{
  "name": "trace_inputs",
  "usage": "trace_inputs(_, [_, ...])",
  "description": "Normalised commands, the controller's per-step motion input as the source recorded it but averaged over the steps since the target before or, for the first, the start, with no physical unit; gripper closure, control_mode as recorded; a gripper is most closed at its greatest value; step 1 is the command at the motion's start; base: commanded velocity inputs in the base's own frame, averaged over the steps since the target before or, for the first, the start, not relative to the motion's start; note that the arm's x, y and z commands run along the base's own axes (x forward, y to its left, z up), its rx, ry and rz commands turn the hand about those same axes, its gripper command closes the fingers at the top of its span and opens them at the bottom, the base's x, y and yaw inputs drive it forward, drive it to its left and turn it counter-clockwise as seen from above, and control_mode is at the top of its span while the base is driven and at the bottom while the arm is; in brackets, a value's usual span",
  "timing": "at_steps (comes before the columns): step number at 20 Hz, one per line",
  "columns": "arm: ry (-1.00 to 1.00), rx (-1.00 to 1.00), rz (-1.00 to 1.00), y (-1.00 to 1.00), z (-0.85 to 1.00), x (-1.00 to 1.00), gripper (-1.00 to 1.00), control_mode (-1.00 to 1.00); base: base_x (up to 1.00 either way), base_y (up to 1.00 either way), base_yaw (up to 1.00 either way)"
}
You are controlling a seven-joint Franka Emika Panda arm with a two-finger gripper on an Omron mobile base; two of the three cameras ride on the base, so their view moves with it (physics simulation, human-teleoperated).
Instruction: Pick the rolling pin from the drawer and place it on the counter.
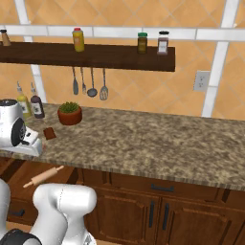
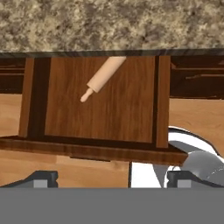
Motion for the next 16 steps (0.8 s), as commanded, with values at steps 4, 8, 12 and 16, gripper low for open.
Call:
trace_inputs(4, [0.0, 0.0, 0.0, 0.26, -0.54, 0.0, -1.0, -1.0, 0.0, 0.0, 0.0])
trace_inputs(8, [0.12, 0.0, 0.0, 0.4, -0.64, 0.0, -1.0, -1.0, 0.0, 0.0, 0.0])
trace_inputs(12, [0.03, 0.0, 0.0, 0.5, -0.45, -0.01, -1.0, -1.0, 0.0, 0.0, 0.0])
trace_inputs(16, [0.01, -0.02, 0.0, 0.21, -0.48, -0.03, -1.0, -1.0, 0.0, 0.0, 0.0])
